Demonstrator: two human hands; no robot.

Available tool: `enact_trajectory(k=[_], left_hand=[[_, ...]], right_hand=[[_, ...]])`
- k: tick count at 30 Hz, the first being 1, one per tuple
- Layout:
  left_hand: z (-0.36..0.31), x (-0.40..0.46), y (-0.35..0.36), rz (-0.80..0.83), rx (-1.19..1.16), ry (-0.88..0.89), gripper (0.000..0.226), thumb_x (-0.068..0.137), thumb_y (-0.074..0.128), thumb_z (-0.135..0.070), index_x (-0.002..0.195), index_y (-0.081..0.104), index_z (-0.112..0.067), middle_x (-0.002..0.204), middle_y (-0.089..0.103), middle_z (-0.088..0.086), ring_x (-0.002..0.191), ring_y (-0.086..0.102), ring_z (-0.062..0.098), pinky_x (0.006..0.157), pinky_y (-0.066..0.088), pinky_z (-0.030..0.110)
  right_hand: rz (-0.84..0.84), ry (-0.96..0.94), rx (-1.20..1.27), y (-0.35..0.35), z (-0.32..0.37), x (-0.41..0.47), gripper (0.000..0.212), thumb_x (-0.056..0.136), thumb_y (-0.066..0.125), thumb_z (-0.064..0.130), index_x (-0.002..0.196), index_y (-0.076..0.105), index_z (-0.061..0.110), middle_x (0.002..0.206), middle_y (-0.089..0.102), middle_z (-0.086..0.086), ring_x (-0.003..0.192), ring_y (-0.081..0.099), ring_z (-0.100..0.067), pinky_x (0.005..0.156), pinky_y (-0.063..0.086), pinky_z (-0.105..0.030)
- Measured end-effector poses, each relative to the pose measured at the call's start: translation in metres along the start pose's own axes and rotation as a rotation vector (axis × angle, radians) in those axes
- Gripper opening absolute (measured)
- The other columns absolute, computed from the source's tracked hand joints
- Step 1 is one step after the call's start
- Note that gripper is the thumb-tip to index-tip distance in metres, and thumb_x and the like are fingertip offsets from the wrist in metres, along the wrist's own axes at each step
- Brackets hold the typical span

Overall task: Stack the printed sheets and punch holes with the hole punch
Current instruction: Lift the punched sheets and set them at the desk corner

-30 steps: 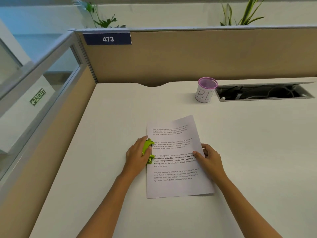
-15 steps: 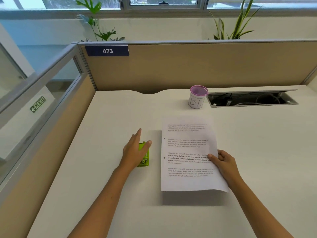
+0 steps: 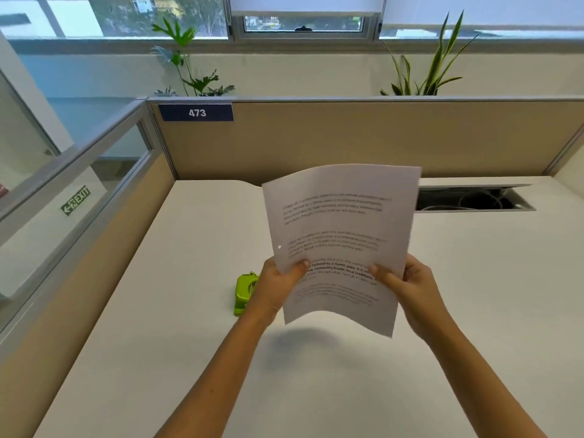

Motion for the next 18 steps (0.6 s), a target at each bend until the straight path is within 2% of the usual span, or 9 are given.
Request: enact_trajectory(k=[2,4,7,9,11,15,18], left_hand=[[-0.001,-0.004,0.007,0.0,0.051,0.064,0.014,0.08,0.069,-0.036,0.09,0.07,-0.046,0.088,0.074,-0.018,0.083,0.07,0.006,0.063,0.057,0.021],[0.006,-0.01,0.012,-0.018,0.086,0.079,0.019,0.081,0.069,-0.033,0.086,0.069,-0.051,0.084,0.073,-0.025,0.08,0.068,-0.001,0.057,0.053,0.013],[0.028,-0.019,0.015,-0.059,0.137,0.032,0.017,0.081,0.072,-0.027,0.081,0.07,-0.044,0.084,0.074,-0.015,0.081,0.069,0.006,0.062,0.055,0.017],[0.04,-0.023,0.014,-0.091,0.155,-0.021,0.016,0.08,0.072,-0.024,0.081,0.068,-0.04,0.09,0.072,-0.009,0.084,0.068,0.011,0.067,0.057,0.019],[0.044,-0.024,0.013,-0.121,0.14,-0.046,0.015,0.08,0.073,-0.024,0.081,0.069,-0.039,0.09,0.072,-0.01,0.086,0.069,0.015,0.069,0.058,0.023],[0.041,-0.02,0.011,-0.155,0.107,-0.031,0.015,0.079,0.073,-0.028,0.085,0.069,-0.041,0.092,0.07,-0.018,0.086,0.067,0.01,0.065,0.057,0.019],[0.048,-0.022,0.012,-0.154,0.129,-0.059,0.014,0.08,0.073,-0.028,0.085,0.068,-0.04,0.093,0.071,-0.015,0.088,0.067,0.011,0.068,0.057,0.02]], right_hand=[[-0.093,-0.031,-0.012,0.007,-0.004,-0.005,0.018,0.08,0.072,0.019,0.097,0.073,0.026,0.098,0.076,0.002,0.084,0.072,-0.019,0.066,0.06,-0.031],[-0.179,-0.017,-0.031,0.011,-0.019,-0.013,0.014,0.081,0.073,0.018,0.09,0.074,0.028,0.092,0.077,0.004,0.082,0.073,-0.019,0.066,0.06,-0.034],[-0.223,0.065,-0.082,0.015,-0.047,-0.024,0.019,0.083,0.071,0.012,0.085,0.071,0.03,0.089,0.076,0.003,0.086,0.071,-0.022,0.074,0.06,-0.043],[-0.22,0.11,-0.068,0.019,-0.059,-0.029,0.026,0.084,0.069,0.009,0.087,0.068,0.035,0.092,0.074,0.008,0.09,0.069,-0.02,0.073,0.06,-0.036],[-0.201,0.122,-0.058,0.021,-0.059,-0.028,0.028,0.085,0.068,0.011,0.088,0.068,0.038,0.09,0.074,0.01,0.089,0.069,-0.018,0.07,0.059,-0.029],[-0.158,0.086,-0.043,0.016,-0.051,-0.018,0.027,0.085,0.069,0.013,0.089,0.07,0.04,0.092,0.075,0.014,0.084,0.07,-0.011,0.066,0.06,-0.026],[-0.147,0.1,-0.06,0.012,-0.058,-0.015,0.026,0.085,0.069,0.013,0.09,0.069,0.039,0.091,0.075,0.009,0.085,0.069,-0.016,0.067,0.06,-0.026]])
Point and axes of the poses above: each hand's wrist, its own x-axis towards the middle knuckle, its own y-axis out of the palm, z = x × y, the point moved 1 cm from there along x, towards the middle knuckle
